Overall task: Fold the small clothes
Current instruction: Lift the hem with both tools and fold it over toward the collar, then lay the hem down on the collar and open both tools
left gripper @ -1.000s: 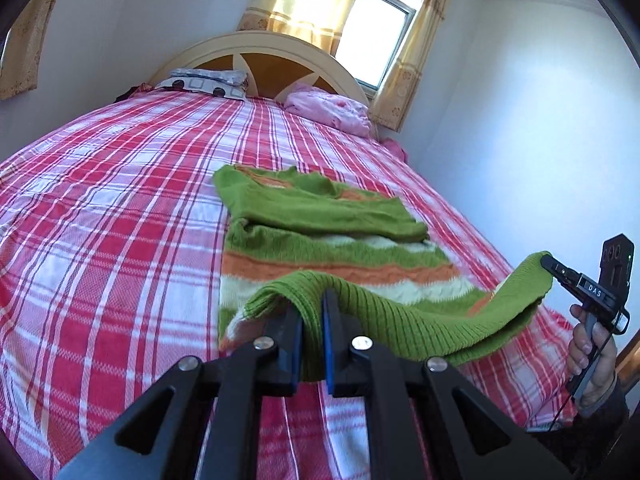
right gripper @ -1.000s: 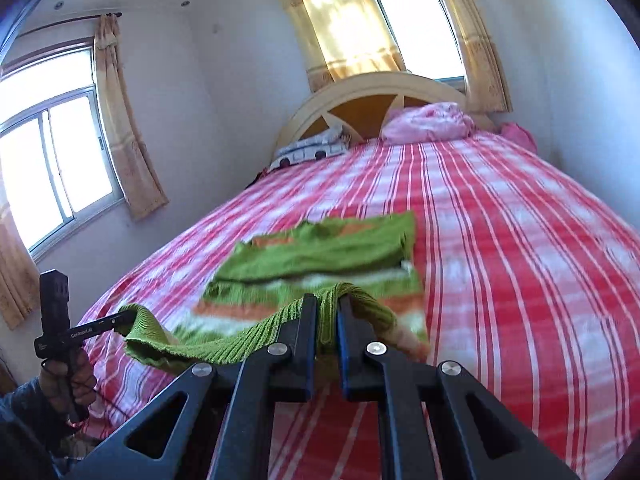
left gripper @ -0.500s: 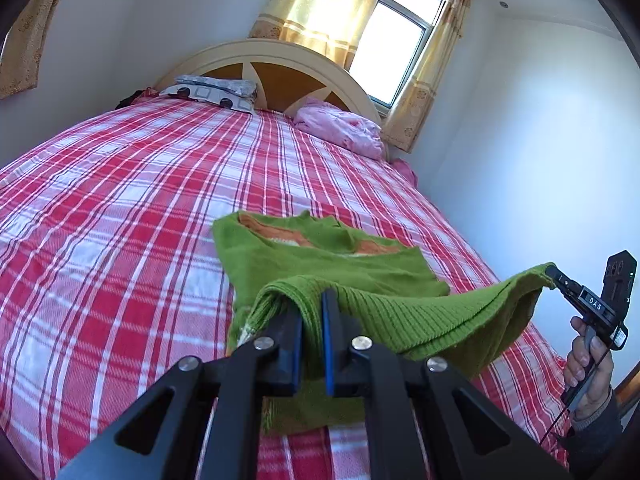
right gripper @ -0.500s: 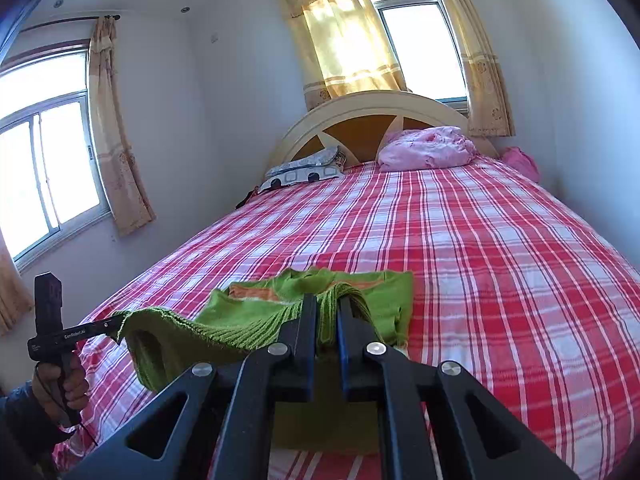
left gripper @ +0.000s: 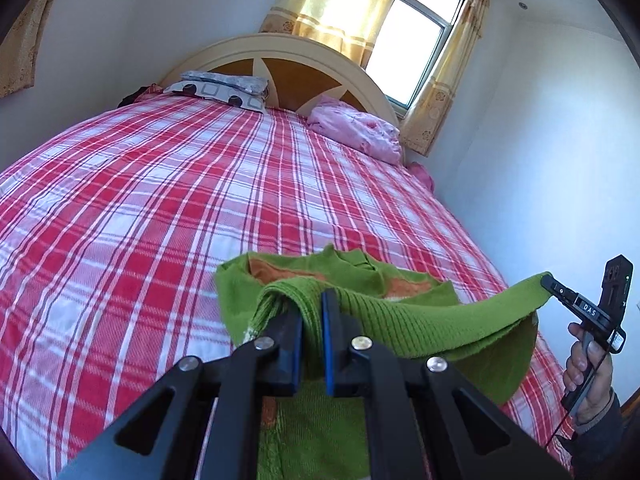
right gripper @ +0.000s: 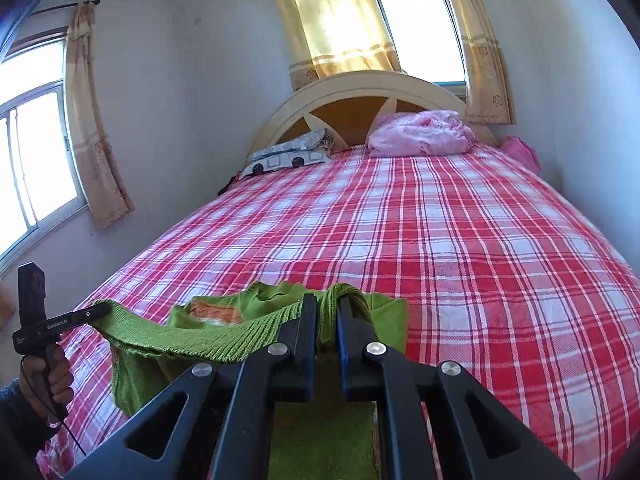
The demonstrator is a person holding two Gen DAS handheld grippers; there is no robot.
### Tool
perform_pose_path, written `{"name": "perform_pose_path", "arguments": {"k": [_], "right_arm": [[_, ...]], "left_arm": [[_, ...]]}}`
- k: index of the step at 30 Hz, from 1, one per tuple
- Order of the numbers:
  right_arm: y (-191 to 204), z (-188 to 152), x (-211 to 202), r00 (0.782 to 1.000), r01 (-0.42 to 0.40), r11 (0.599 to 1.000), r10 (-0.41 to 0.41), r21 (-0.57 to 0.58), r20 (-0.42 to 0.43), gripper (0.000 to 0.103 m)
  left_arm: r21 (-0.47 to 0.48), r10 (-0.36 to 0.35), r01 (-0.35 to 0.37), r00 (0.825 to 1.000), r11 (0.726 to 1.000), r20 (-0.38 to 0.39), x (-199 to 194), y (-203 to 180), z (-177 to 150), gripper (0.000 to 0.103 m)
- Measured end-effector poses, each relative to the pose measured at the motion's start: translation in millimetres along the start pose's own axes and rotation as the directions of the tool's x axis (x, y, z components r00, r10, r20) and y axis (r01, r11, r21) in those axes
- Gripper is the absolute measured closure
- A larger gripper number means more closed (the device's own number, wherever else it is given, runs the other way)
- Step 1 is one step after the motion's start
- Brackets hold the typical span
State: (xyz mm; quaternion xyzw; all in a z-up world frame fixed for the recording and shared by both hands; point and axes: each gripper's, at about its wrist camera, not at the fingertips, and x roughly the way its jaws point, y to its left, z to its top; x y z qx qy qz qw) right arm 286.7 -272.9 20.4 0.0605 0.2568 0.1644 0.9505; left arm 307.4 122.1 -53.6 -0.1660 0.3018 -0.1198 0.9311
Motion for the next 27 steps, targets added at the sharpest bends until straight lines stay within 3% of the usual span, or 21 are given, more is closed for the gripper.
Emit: {"name": "perform_pose_path", "arguments": {"k": [12, 17, 21, 22, 23, 24, 25, 26, 27], "right_arm": [[-44.5, 3.9, 130.0, 0.977, 0.065, 0.996, -0.051, 0.063, -0.206, 0.095], [-50.7, 0.1, 163.6, 0.968, 0.098, 0.994, -0.082, 0.055, -0.236, 0.095], [-55.1, -0.4, 188.3, 0.962, 0.082, 0.994, -0.062, 0.067, -0.267, 0.092], [-55.5, -0.9, 192.2, 0.961, 0.09, 0.994, -0.07, 0.064, -0.269, 0.085], [-54.5, -1.3, 196.1, 0.957, 0.107, 0.993, -0.09, 0.047, -0.275, 0.066], [-53.2, -1.0, 197.3, 0.956, 0.113, 0.993, -0.1, 0.033, -0.277, 0.054], [-51.0, -1.1, 195.5, 0.957, 0.118, 0.993, -0.11, 0.014, -0.269, 0.041], [-49.4, -1.1, 190.6, 0.961, 0.118, 0.993, -0.113, 0.004, -0.251, 0.042], [-47.1, -1.3, 185.6, 0.964, 0.115, 0.993, -0.113, -0.006, -0.239, 0.042]], "left_arm": [[-0.003, 0.074, -0.074, 0.992, 0.997, -0.106, 91.9, 21.8, 13.3, 0.094], [0.031, 0.134, -0.131, 0.982, 0.991, -0.13, 117.5, 22.5, 13.0, 0.093], [0.028, 0.173, -0.171, 0.974, 0.985, -0.145, 124.0, 26.0, 12.5, 0.086], [0.018, 0.17, -0.169, 0.974, 0.985, -0.151, 122.5, 27.3, 11.7, 0.085], [0.018, 0.177, -0.176, 0.973, 0.984, -0.151, 122.5, 27.7, 11.4, 0.083], [0.022, 0.205, -0.204, 0.968, 0.979, -0.148, 119.0, 27.0, 10.5, 0.075], [0.026, 0.232, -0.23, 0.963, 0.973, -0.135, 114.9, 25.7, 10.1, 0.059], [0.035, 0.256, -0.253, 0.96, 0.967, -0.11, 109.6, 24.1, 10.1, 0.052], [0.047, 0.277, -0.274, 0.958, 0.96, -0.079, 102.2, 22.6, 10.0, 0.038]]}}
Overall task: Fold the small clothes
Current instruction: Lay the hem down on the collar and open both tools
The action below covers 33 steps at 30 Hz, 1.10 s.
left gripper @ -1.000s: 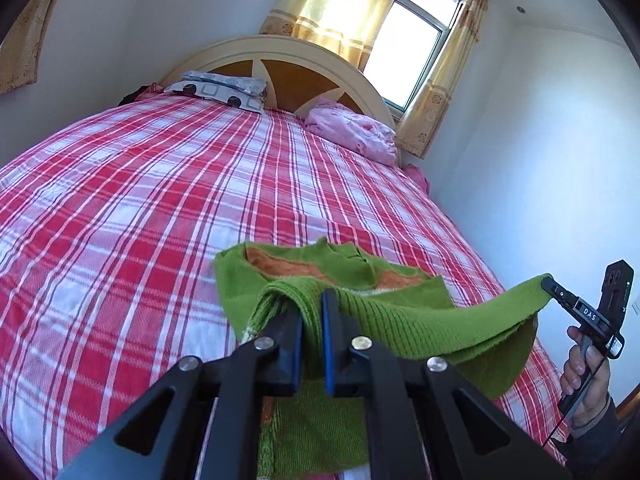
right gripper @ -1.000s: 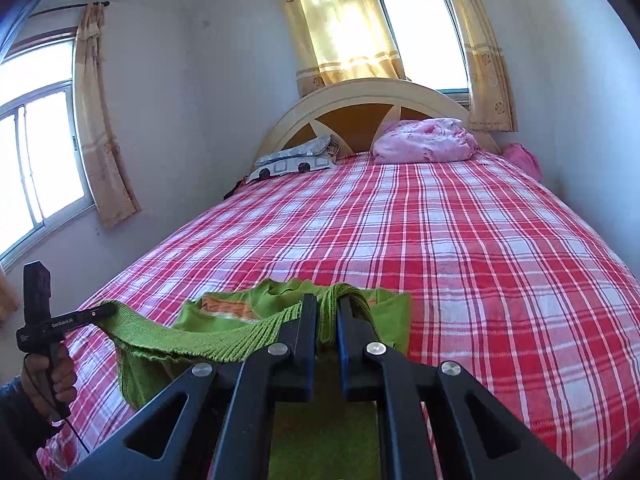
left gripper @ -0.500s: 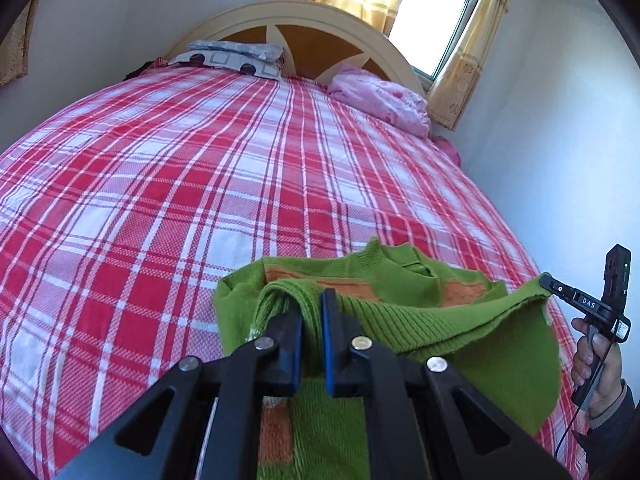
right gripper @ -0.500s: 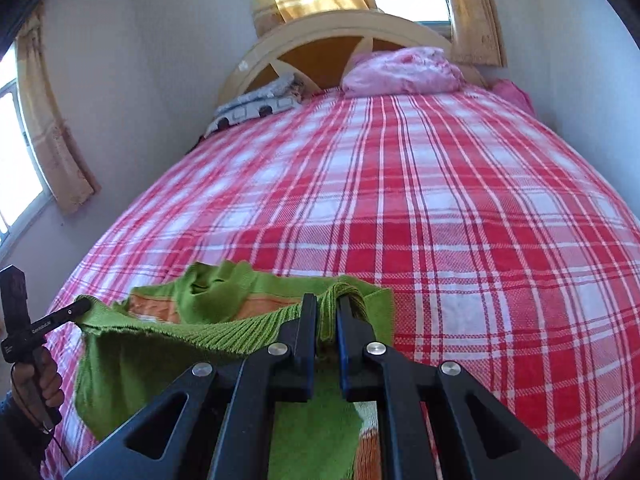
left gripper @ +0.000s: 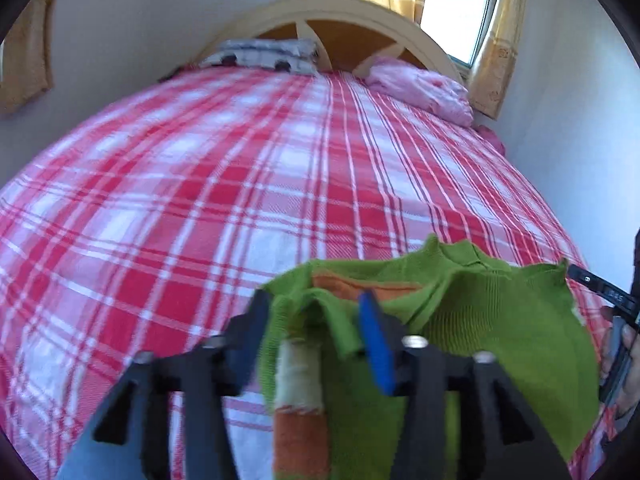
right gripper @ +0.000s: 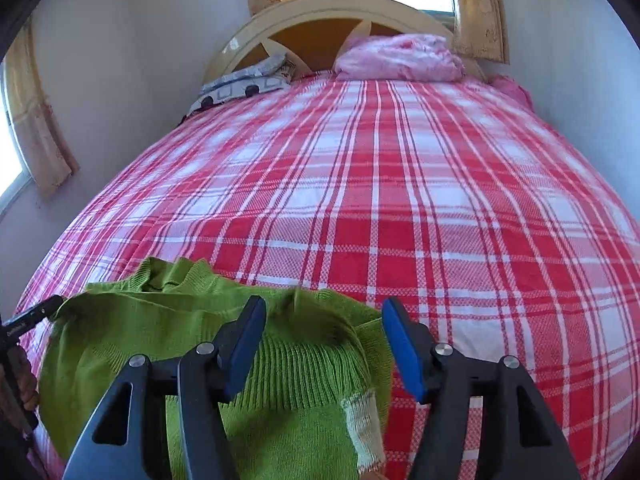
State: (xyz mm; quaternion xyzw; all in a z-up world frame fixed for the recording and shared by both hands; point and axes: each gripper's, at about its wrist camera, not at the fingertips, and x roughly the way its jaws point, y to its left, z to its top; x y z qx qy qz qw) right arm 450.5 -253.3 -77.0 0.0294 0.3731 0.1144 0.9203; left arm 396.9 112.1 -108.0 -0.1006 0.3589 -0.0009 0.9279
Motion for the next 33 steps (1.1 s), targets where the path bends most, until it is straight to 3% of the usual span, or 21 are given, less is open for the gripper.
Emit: {"name": "perform_pose_path", "arguments": {"k": [1, 5, 8, 12, 15, 16, 20, 25, 29, 33], "right_arm": [[2.6, -2.2, -6.9, 1.0, 0.005, 1.0, -0.005, -0.015, 0.009, 0.042], [15.6, -13.5, -33.2, 0.999, 0.032, 0.997, -0.029, -0.069, 0.041, 0.042], [35.2, -30.1, -52.5, 0.998, -0.058, 0.993, 0.058, -0.104, -0.005, 0.042], [83.4, -64.9, -57.9, 0.975, -0.198, 0.956, 0.169, -0.217, -0.143, 0.042], [107.6, -79.4, -29.7, 0.961, -0.193, 0.948, 0.131, -0.251, -0.245, 0.042], [112.7, -81.7, -12.7, 0.962, -0.157, 0.953, 0.088, -0.26, -0.259, 0.042], [108.7, -65.3, 18.2, 0.971, -0.107, 0.972, 0.057, -0.208, -0.232, 0.042], [94.7, -38.3, 55.3, 0.976, -0.052, 0.985, 0.015, -0.166, -0.215, 0.042], [100.9, -32.1, 58.2, 0.981, -0.015, 0.982, -0.023, -0.19, -0.194, 0.042], [93.8, -34.8, 13.0, 0.991, -0.013, 0.994, -0.002, -0.108, -0.137, 0.042]], "left_arm": [[0.009, 0.027, -0.028, 0.999, 1.0, 0.031, -8.3, 0.9, -0.5, 0.032], [0.041, 0.033, -0.036, 0.998, 0.999, 0.06, -26.0, 0.7, -4.3, 0.032], [0.077, 0.004, -0.006, 0.999, 0.997, 0.032, -33.9, -9.4, -18.6, 0.032], [0.169, 0.008, -0.008, 1.0, 0.986, 0.0, -35.5, -35.7, -44.7, 0.025], [0.221, 0.06, -0.053, 0.998, 0.974, -0.024, -22.0, -51.1, -51.5, 0.025], [0.232, 0.084, -0.074, 0.996, 0.97, -0.034, -15.7, -53.8, -52.2, 0.025], [0.231, 0.144, -0.129, 0.988, 0.964, -0.05, -0.8, -52.0, -51.7, 0.025], [0.171, 0.133, -0.12, 0.989, 0.978, -0.066, -1.5, -41.3, -56.7, 0.025], [0.174, 0.138, -0.126, 0.989, 0.977, -0.057, -11.6, -37.3, -64.4, 0.025], [0.188, 0.163, -0.153, 0.986, 0.97, -0.04, -18.3, -30.0, -66.6, 0.021]]}}
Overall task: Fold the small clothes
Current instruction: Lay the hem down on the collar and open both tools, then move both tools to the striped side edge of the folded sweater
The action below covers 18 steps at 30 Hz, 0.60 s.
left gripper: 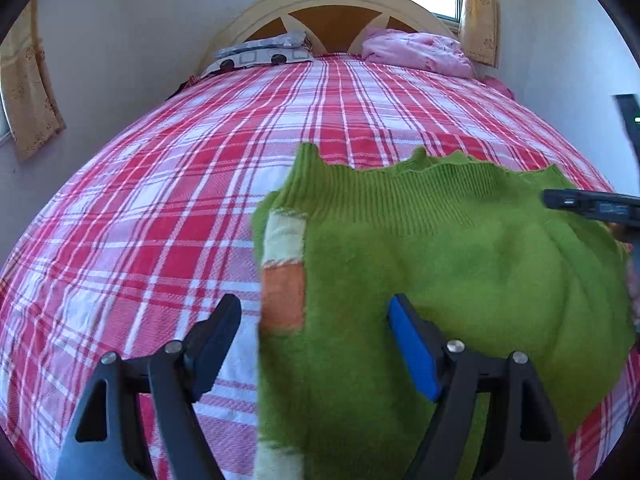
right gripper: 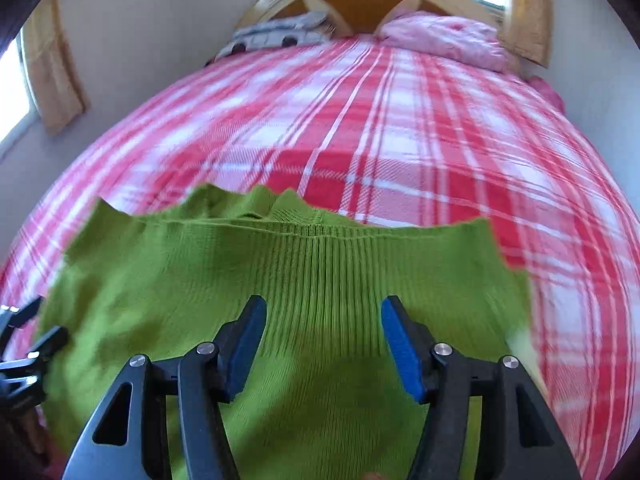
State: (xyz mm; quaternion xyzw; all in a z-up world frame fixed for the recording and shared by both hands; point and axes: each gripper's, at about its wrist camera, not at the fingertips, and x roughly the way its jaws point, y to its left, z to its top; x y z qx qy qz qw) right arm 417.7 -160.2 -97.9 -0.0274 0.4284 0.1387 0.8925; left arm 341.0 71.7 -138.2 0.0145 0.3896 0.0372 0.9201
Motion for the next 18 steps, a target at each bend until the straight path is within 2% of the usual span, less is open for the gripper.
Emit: {"name": "perform_pose_path", "arguments": {"k": [2, 3, 5, 8, 10, 12, 16, 18], "right_arm": [[9.4, -14.9, -19.7, 0.998, -0.069, 0.997, 0.069, -0.023, -0.003, 0.042], [19.9, -30.3, -30.3, 0.995, -0.098, 0.992, 0.097, -0.077, -0.018, 0.042], [28.9, -56.2, -37.5, 0.998, -0.058, 0.986, 0.051, -0.153, -0.047, 0.042], [10.4, -92.8, -50.0, 0.997, -0.073, 0.987, 0.07, -0.142, -0.03, 0.042], [-2.2, -106.8, -54.8, 0.999, -0.021, 0.986, 0.013, -0.164, -0.052, 0.042], [-13.7, -108.8, -60.7, 0.998, -0.047, 0.993, 0.041, -0.111, -0.056, 0.042], [-32.6, -104.6, -79.4, 1.0, 0.0, 0.998, -0.002, -0.062, -0.018, 0.042], [-39.8, -110.5, -66.5, 0.997, 0.009, 0.998, -0.014, -0.065, -0.077, 0.042]], "left_arm": [[0.013, 0.023, -0.023, 1.0, 1.0, 0.004, 2.0, 3.3, 0.6, 0.015], [0.017, 0.024, -0.024, 1.0, 1.0, -0.004, 4.5, 5.3, 0.8, 0.012], [0.03, 0.04, -0.039, 0.999, 0.999, -0.014, 10.1, 8.6, 2.1, 0.01], [0.028, 0.04, -0.039, 0.999, 0.999, -0.024, 14.0, 11.9, 2.0, 0.002], [0.005, 0.028, -0.028, 0.999, 1.0, -0.04, 18.5, 16.3, 2.0, 0.0], [-0.015, 0.013, -0.014, 0.999, 1.0, -0.047, 19.4, 19.4, 2.4, 0.0], [-0.007, 0.04, -0.04, 0.999, 0.999, -0.028, 8.9, 20.2, -1.4, 0.0], [0.011, 0.052, -0.052, 0.998, 0.999, -0.02, 3.6, 20.1, -6.3, 0.0]]}}
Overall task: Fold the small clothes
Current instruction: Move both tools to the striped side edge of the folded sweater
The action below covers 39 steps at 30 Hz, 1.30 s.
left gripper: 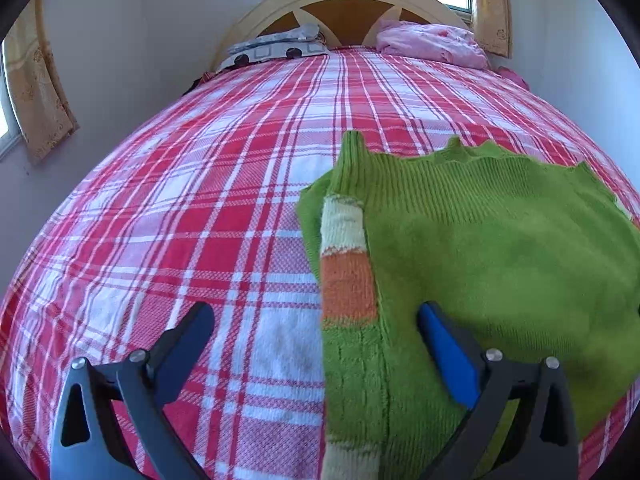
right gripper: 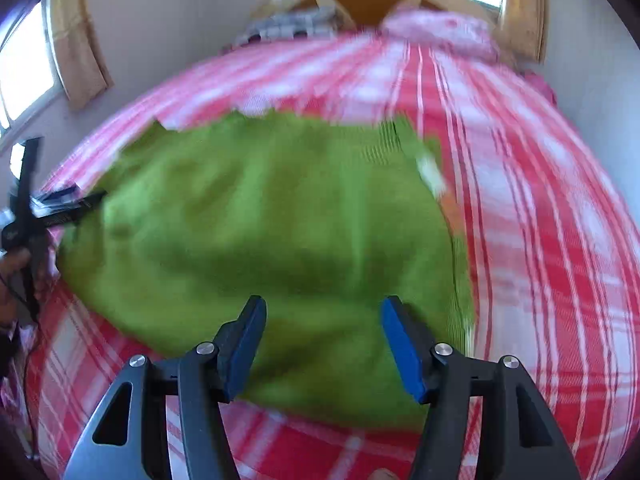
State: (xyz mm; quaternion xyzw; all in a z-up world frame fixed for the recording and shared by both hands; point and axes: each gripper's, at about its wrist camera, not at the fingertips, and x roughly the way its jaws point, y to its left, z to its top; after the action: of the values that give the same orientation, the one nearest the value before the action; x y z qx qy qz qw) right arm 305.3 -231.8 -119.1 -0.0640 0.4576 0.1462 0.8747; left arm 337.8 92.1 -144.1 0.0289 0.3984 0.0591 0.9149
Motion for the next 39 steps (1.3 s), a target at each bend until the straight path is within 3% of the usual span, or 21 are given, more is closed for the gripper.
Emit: {"name": "perform_pose_path", "arguments": {"k": [6, 8, 14, 20, 25, 31, 36, 39], "right_arm": [[-3.2, -3.1, -12.6, 0.996, 0.05, 0.999, -0.05, -0.002, 0.071, 0.042], [-8.8, -5.7, -1.2, 0.999, 0.037, 0.999, -0.037, 0.015, 0.021, 0.042], [10.1, -2.0, -14.6, 0.99, 0.135, 0.99, -0.133, -0.041, 0.053, 0.042], [84.0, 4.5, -23.4, 0.988, 0.111, 0.967, -0.083, -0.231, 0.128, 0.042], [165.2, 2.3, -22.2, 0.985, 0.085, 0.9, -0.012, -0.427, 0.171, 0.042], [215.0, -0.1, -5.0, 0.987, 0.056, 0.863, 0.03, -0.503, 0.161, 0.042], [228.8, -0.6, 1.5, 0.986, 0.032, 0.86, 0.056, -0.509, 0.157, 0.042], [245.4, -5.2, 1.9, 0.985, 0.042, 0.839, 0.057, -0.542, 0.164, 0.042]], "left_arm": [[-0.004, -0.022, 0.023, 1.0, 1.0, 0.017, -8.7, 14.2, -6.4, 0.0], [0.002, -0.036, 0.036, 0.999, 0.999, 0.009, -7.6, 14.9, -9.3, 0.0], [-0.016, -0.069, 0.07, 0.996, 0.997, 0.049, -25.1, 23.9, -21.7, 0.0], [0.036, -0.043, 0.041, 0.996, 0.999, 0.073, -35.7, 21.5, -28.1, 0.0], [0.015, 0.001, -0.002, 0.999, 1.0, 0.052, -32.5, 38.8, -28.5, 0.0], [0.001, 0.051, -0.051, 0.998, 0.999, 0.026, -26.4, 63.5, -32.7, 0.0], [-0.013, 0.067, -0.067, 0.998, 0.998, 0.017, -24.6, 78.7, -35.2, 0.0], [-0.015, 0.066, -0.066, 0.998, 0.998, 0.006, -19.9, 83.6, -33.8, 0.0]]}}
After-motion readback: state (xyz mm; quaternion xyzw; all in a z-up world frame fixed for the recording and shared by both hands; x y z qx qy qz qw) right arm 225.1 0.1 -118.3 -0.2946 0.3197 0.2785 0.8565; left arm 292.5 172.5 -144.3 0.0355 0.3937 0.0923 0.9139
